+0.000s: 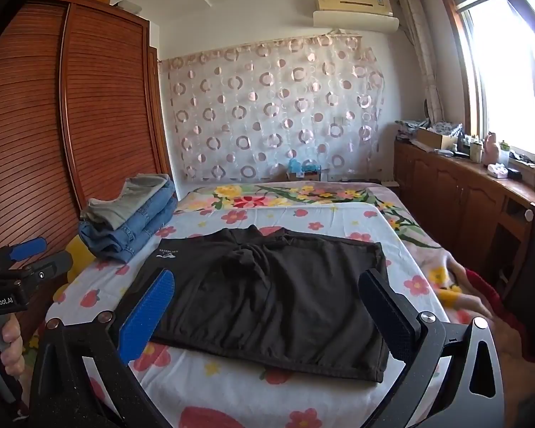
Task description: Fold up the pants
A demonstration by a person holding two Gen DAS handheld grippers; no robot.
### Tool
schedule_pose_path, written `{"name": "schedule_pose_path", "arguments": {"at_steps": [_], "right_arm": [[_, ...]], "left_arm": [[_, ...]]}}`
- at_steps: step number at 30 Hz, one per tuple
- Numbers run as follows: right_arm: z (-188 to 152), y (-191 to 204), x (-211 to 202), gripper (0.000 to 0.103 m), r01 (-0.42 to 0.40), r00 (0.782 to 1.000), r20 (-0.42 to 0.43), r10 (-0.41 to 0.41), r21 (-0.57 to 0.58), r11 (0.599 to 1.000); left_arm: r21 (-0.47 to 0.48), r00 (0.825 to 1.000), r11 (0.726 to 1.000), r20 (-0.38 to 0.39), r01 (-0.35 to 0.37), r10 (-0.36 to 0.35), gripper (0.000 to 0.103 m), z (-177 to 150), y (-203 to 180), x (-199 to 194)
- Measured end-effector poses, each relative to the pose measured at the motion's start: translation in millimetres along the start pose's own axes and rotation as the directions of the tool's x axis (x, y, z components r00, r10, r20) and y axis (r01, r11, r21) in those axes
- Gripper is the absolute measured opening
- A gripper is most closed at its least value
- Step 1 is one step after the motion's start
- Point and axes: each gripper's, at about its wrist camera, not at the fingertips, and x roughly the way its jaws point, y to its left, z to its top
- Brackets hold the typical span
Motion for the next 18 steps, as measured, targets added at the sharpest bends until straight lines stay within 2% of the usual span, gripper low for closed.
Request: {"name": "schedule_pose_path", "arguments": {"at_steps": [18], "right_arm": [[-3.5,-0.2,2.8,0.103,-0.002,1.0,-0.007,0.002,0.003,1.0]], "left_arm": [[0.001,1.0,1.0,0.0,-0.001,0.001,0.102,0.0,-0.2,-0.2]]}}
